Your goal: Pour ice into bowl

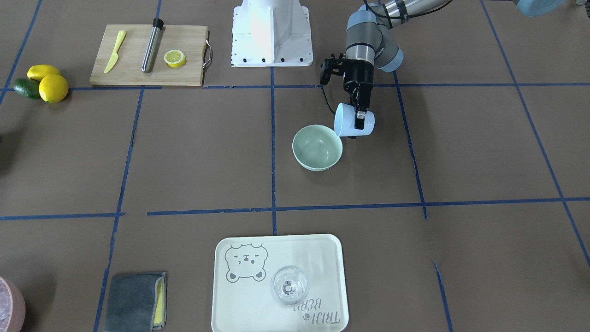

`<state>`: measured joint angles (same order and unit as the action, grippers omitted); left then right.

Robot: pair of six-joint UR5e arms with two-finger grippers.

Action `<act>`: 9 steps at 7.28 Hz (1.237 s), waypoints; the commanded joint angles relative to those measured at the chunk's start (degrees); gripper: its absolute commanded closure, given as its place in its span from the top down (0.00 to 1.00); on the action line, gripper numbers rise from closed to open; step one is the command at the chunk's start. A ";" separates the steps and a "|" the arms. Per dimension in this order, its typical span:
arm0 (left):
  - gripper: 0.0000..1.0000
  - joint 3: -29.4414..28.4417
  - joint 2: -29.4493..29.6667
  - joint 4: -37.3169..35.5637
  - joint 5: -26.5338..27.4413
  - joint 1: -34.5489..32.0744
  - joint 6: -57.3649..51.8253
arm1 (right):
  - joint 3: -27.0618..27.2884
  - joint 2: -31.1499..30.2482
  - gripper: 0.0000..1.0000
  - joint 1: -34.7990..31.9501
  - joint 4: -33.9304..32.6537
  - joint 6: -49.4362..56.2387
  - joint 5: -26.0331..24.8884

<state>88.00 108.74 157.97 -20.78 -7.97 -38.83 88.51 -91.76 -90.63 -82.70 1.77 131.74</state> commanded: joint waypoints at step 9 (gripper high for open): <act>0.00 -4.22 4.10 -8.38 -0.49 -3.46 -7.84 | -0.18 0.00 1.00 0.01 0.00 0.16 -0.08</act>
<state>85.84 112.06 150.21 -21.42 -11.89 -46.74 88.36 -91.76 -90.65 -82.70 1.93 131.73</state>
